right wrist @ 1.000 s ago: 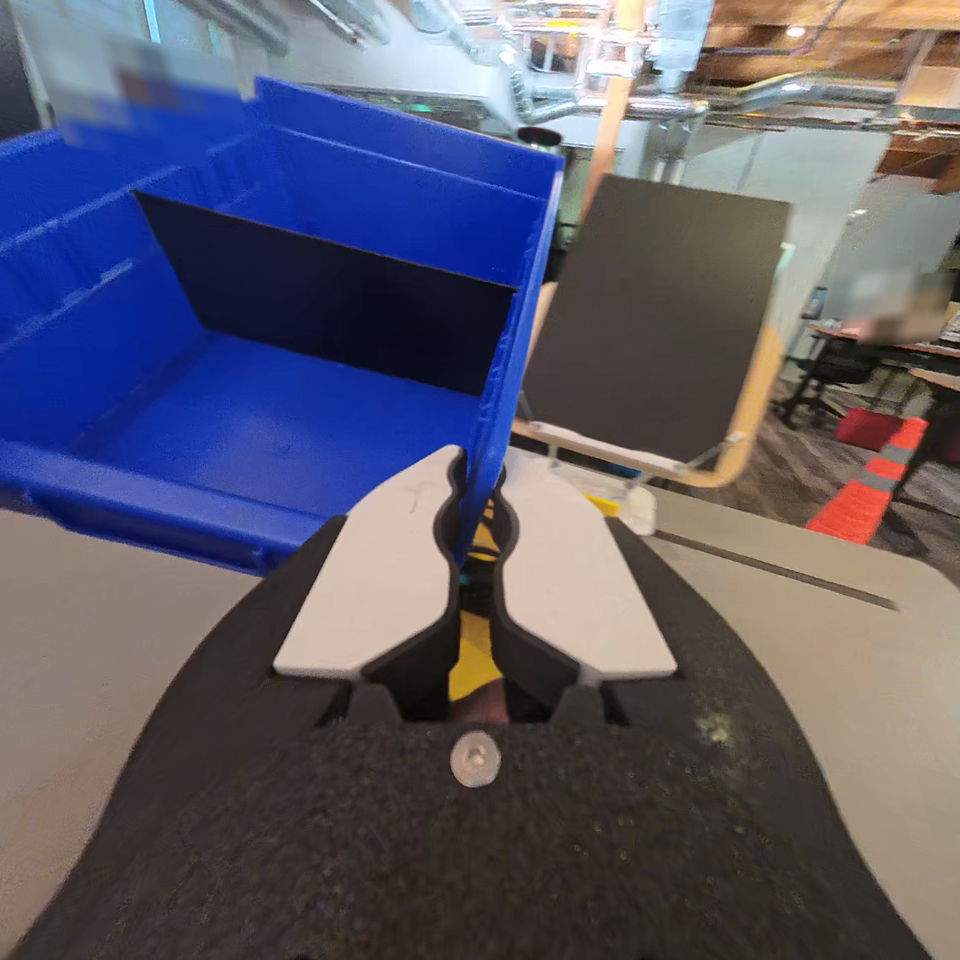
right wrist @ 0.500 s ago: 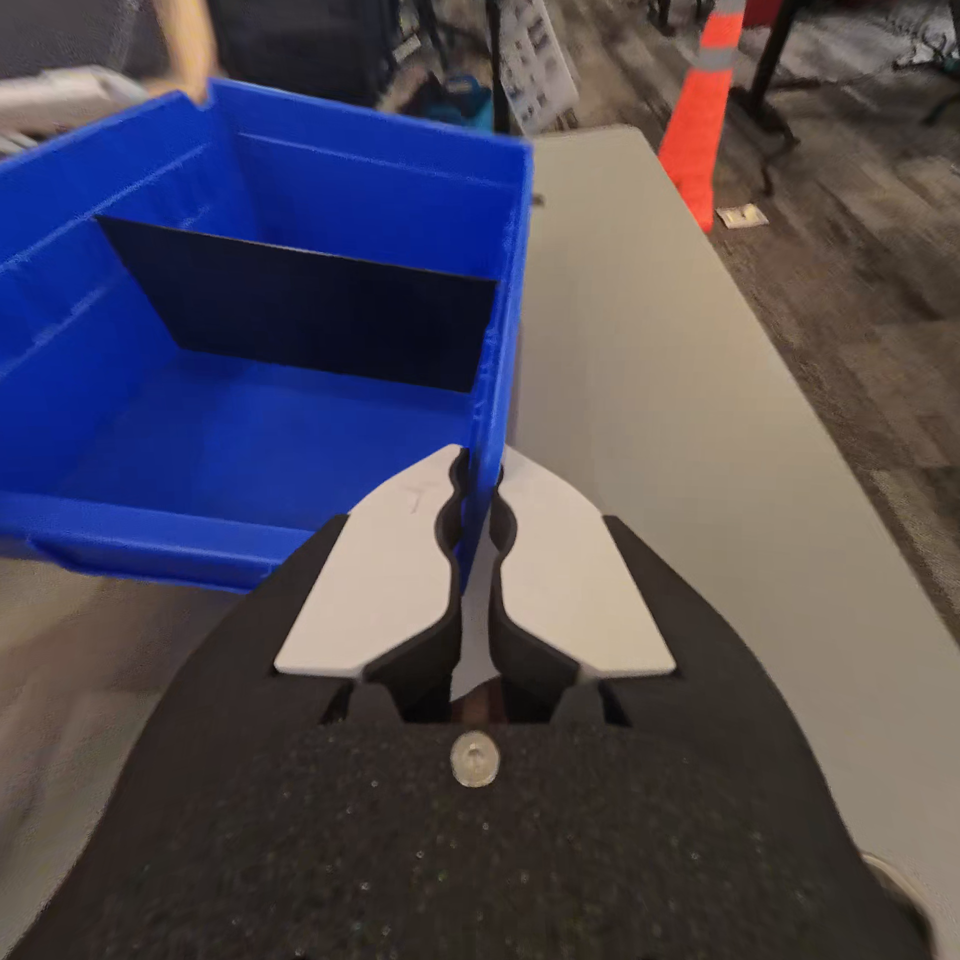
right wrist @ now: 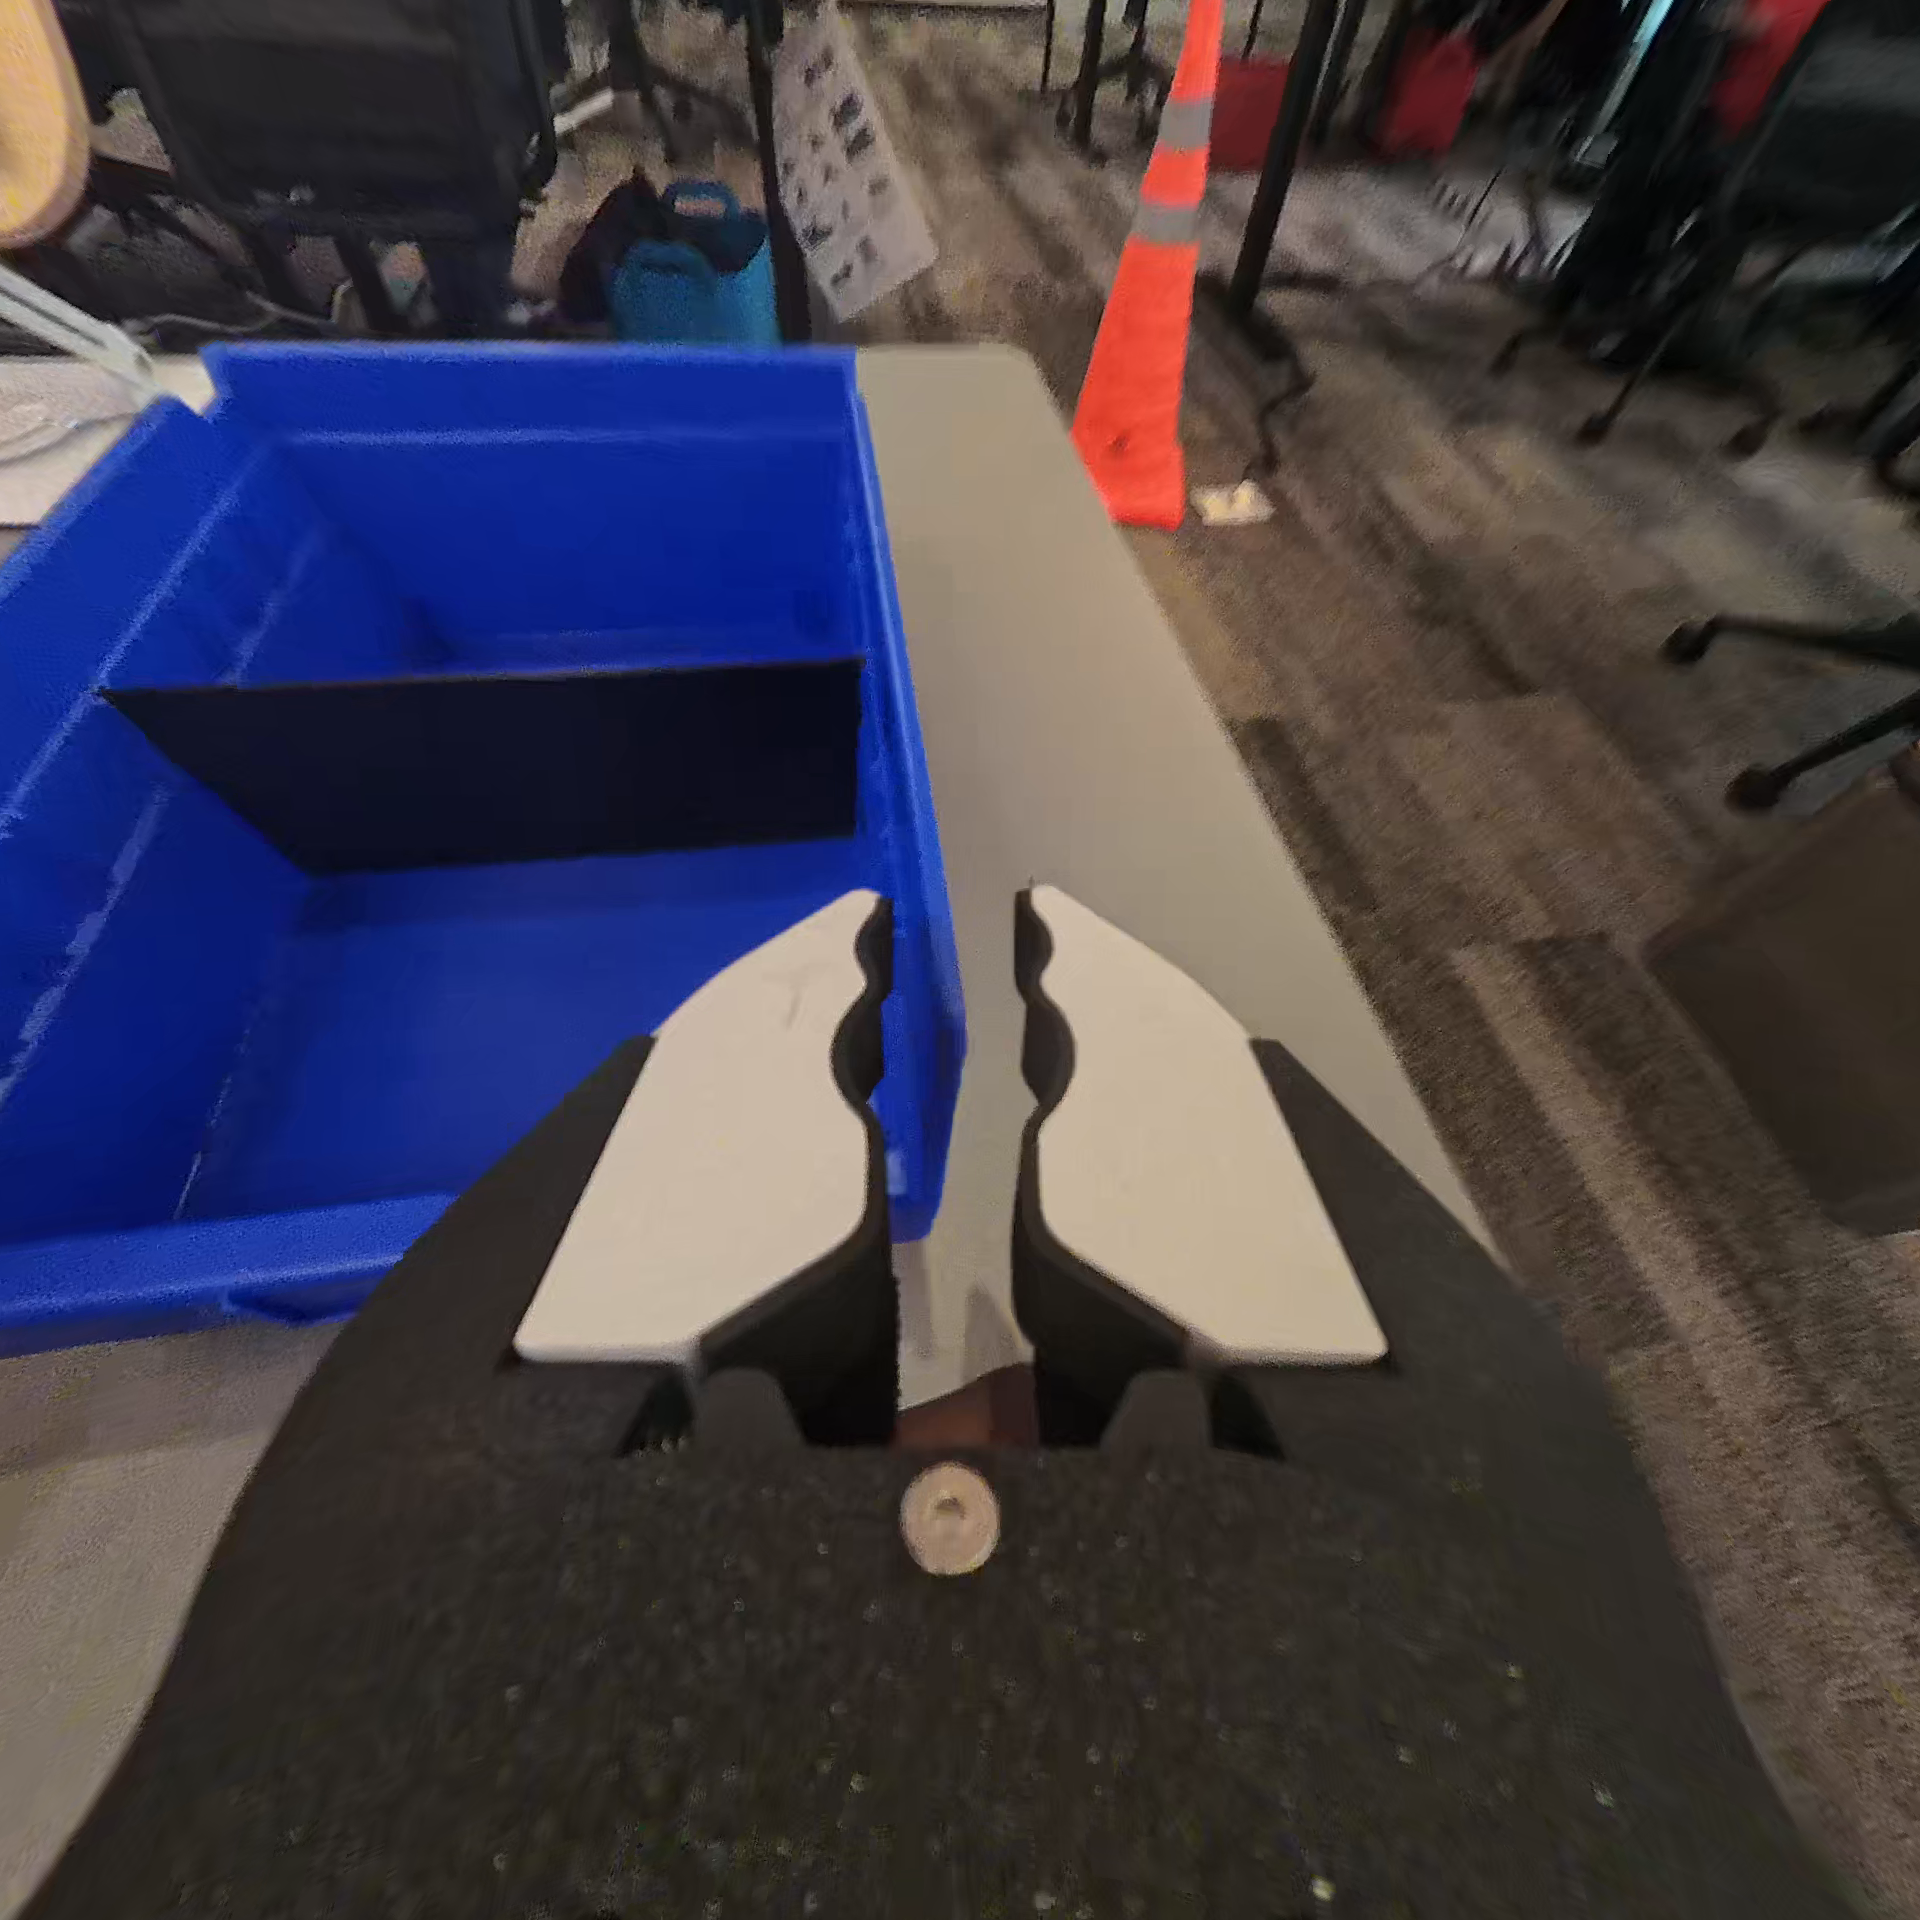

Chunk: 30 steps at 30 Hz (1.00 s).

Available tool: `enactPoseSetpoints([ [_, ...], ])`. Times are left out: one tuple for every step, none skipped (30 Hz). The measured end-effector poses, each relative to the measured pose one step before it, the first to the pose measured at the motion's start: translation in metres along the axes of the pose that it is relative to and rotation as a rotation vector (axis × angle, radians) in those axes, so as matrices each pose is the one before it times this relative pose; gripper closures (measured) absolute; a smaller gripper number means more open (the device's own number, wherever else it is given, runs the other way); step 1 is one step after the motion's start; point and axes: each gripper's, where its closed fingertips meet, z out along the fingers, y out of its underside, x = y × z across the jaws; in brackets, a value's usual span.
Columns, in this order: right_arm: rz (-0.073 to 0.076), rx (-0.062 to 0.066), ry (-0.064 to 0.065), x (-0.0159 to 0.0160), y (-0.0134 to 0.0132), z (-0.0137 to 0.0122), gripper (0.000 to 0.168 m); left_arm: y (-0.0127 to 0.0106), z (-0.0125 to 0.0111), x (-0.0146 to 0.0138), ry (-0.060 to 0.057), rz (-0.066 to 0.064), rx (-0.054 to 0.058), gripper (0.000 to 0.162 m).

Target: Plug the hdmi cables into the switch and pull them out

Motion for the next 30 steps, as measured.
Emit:
enactPoseSetpoints([
  [-0.0345, 0.0336, 0.0230, -0.00245, -0.00977, -0.00470, 0.146, -0.00323, -0.01943, -0.01740, -0.0227, -0.0082, 0.0106, 0.129],
  [-0.0342, 0.0267, 0.0110, -0.00655, -0.00931, -0.00395, 0.145, -0.00380, -0.01922, -0.02167, -0.0329, -0.0080, 0.0127, 0.128],
  [-0.0323, 0.0201, -0.0109, -0.01267, -0.00906, -0.00336, 0.144, -0.00413, -0.01892, -0.02625, -0.0486, 0.0026, 0.0175, 0.127],
  [-0.0304, 0.0146, -0.0374, -0.01996, -0.00926, -0.00319, 0.144, -0.00322, -0.01772, -0.03096, -0.0704, 0.0195, 0.0188, 0.127],
  [-0.0328, 0.0115, -0.0565, -0.02654, -0.00950, -0.00293, 0.144, -0.00034, -0.01567, -0.03572, -0.0962, 0.0297, 0.0151, 0.126],
  [-0.0377, 0.0132, -0.0654, -0.03181, -0.00988, -0.00245, 0.141, 0.00467, -0.01227, -0.03917, -0.1163, 0.0255, 0.0021, 0.126],
  [-0.0429, 0.0135, -0.0726, -0.03682, -0.00987, -0.00135, 0.140, 0.01065, -0.00709, -0.03624, -0.1031, 0.0094, -0.0214, 0.126],
  [-0.0389, 0.0149, -0.0785, -0.04138, -0.00957, 0.00032, 0.139, 0.01546, -0.00152, -0.02582, -0.0499, -0.0112, -0.0479, 0.125],
  [-0.0239, 0.0190, -0.0823, -0.04455, -0.00867, 0.00259, 0.137, 0.01661, 0.00278, -0.01451, -0.0004, -0.0278, -0.0651, 0.121],
  [0.0030, 0.0139, -0.0953, -0.04699, -0.00593, 0.00506, 0.135, 0.01328, 0.00513, -0.00751, 0.0179, -0.0276, -0.0594, 0.112],
  [0.0117, -0.0058, -0.1230, -0.04896, -0.00028, 0.00702, 0.132, 0.00766, 0.00565, -0.00514, 0.0094, -0.0111, -0.0355, 0.108],
  [0.0106, -0.0135, -0.0926, -0.04017, 0.00307, 0.00944, 0.123, 0.00381, 0.00549, -0.00403, 0.0010, 0.0003, -0.0142, 0.107],
  [0.0041, -0.0088, -0.0122, -0.02360, 0.00488, 0.01017, 0.119, 0.00307, 0.00604, -0.00107, 0.0131, -0.0010, -0.0107, 0.106],
  [-0.0097, -0.0178, 0.0426, -0.01111, 0.00739, 0.00872, 0.119, 0.00548, 0.00747, 0.00147, 0.0261, -0.0035, -0.0264, 0.107],
  [-0.0355, -0.0057, 0.1028, 0.00154, 0.00491, 0.00624, 0.112, 0.00730, 0.00905, 0.00090, 0.0207, -0.0024, -0.0400, 0.107],
  [-0.0655, -0.0254, 0.0943, 0.00366, 0.00643, 0.00553, 0.119, 0.00619, 0.00974, -0.00162, 0.0048, -0.0003, -0.0328, 0.110],
  [-0.0516, -0.0200, 0.0922, 0.00607, 0.00498, 0.00574, 0.118, 0.00365, 0.00960, -0.00288, -0.0027, 0.0006, -0.0168, 0.117],
  [-0.0134, -0.0223, 0.0760, 0.00646, 0.00483, 0.00560, 0.121, 0.00060, 0.00798, -0.00065, 0.0156, -0.0063, -0.0021, 0.124],
  [0.0378, -0.0179, 0.0345, 0.00242, 0.00376, 0.00513, 0.130, -0.00253, 0.00501, -0.00038, 0.0227, -0.0355, 0.0116, 0.133],
  [0.0722, -0.0126, -0.0240, -0.00394, 0.00186, 0.00412, 0.140, -0.00293, 0.00288, -0.00356, 0.0047, -0.0540, 0.0065, 0.139],
  [0.0907, -0.0153, -0.0225, -0.00297, 0.00152, 0.00349, 0.153, -0.00127, 0.00133, -0.00454, -0.0008, -0.0323, -0.0055, 0.151],
  [0.0674, -0.0047, -0.0029, 0.00129, -0.00108, 0.00170, 0.162, -0.00065, 0.00019, -0.00374, -0.0074, -0.0001, -0.0035, 0.156],
  [0.0338, 0.0023, -0.0271, -0.00361, -0.00256, -0.00033, 0.163, -0.00019, -0.00127, -0.00280, -0.0158, 0.0178, -0.0030, 0.158],
  [-0.0022, 0.0004, 0.0059, -0.00230, -0.00163, -0.00138, 0.163, 0.00004, -0.00290, -0.00182, -0.0143, 0.0166, -0.0056, 0.159],
  [-0.0109, -0.0055, 0.0225, -0.00195, -0.00001, -0.00213, 0.163, -0.00072, -0.00398, -0.00286, -0.0122, 0.0129, -0.0033, 0.159],
  [0.0189, 0.0009, -0.0016, -0.00492, -0.00080, -0.00289, 0.163, -0.00211, -0.00509, -0.00508, -0.0103, 0.0103, 0.0025, 0.159],
  [0.0301, 0.0008, -0.0087, -0.00680, -0.00088, -0.00243, 0.164, -0.00263, -0.00555, -0.00694, -0.0084, 0.0094, 0.0057, 0.159],
  [0.0208, 0.0061, -0.0062, -0.00871, -0.00191, -0.00188, 0.164, -0.00178, -0.00519, -0.00949, -0.0149, 0.0074, 0.0032, 0.160],
  [0.0056, 0.0147, -0.0059, -0.01111, -0.00349, -0.00155, 0.164, -0.00058, -0.00453, -0.01219, -0.0197, -0.0006, 0.0012, 0.160],
  [-0.0081, 0.0166, -0.0067, -0.01357, -0.00465, -0.00095, 0.164, -0.00040, -0.00382, -0.01472, -0.0178, -0.0158, 0.0030, 0.160],
])
